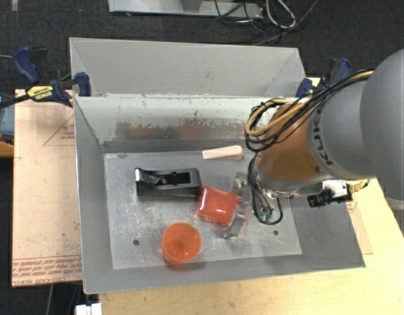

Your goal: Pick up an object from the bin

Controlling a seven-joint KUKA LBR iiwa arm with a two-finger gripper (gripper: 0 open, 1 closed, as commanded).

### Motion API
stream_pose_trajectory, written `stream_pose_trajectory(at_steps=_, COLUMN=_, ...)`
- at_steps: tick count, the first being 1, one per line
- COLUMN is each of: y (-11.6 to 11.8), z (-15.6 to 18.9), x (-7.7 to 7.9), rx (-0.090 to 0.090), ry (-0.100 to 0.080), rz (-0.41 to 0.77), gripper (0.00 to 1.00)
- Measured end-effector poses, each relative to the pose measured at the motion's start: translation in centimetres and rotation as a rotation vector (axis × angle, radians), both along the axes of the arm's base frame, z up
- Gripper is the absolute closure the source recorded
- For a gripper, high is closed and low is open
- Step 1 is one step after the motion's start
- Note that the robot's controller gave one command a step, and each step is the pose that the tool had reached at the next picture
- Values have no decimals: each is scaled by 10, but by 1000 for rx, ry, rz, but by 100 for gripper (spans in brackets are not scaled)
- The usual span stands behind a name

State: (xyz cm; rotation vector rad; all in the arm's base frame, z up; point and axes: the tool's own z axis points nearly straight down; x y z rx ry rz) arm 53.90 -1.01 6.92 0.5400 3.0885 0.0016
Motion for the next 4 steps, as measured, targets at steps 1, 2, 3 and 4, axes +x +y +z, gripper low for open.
stream_pose_trajectory(at_steps=1, y=-1, z=2, x=2, rx=3, ry=4, rz=-12, gripper=100)
stream_pose_trajectory(at_steps=2, y=-1, z=2, x=2, rx=3, ry=4, rz=-12, gripper=100)
stream_pose_trajectory(at_steps=3, y=-1, z=6, x=1, rx=3, ry=6, rz=-11, gripper=100)
stream_pose_trajectory(at_steps=4, y=0, z=47, x=0, rx=4, ry=10, rz=-10, gripper=100)
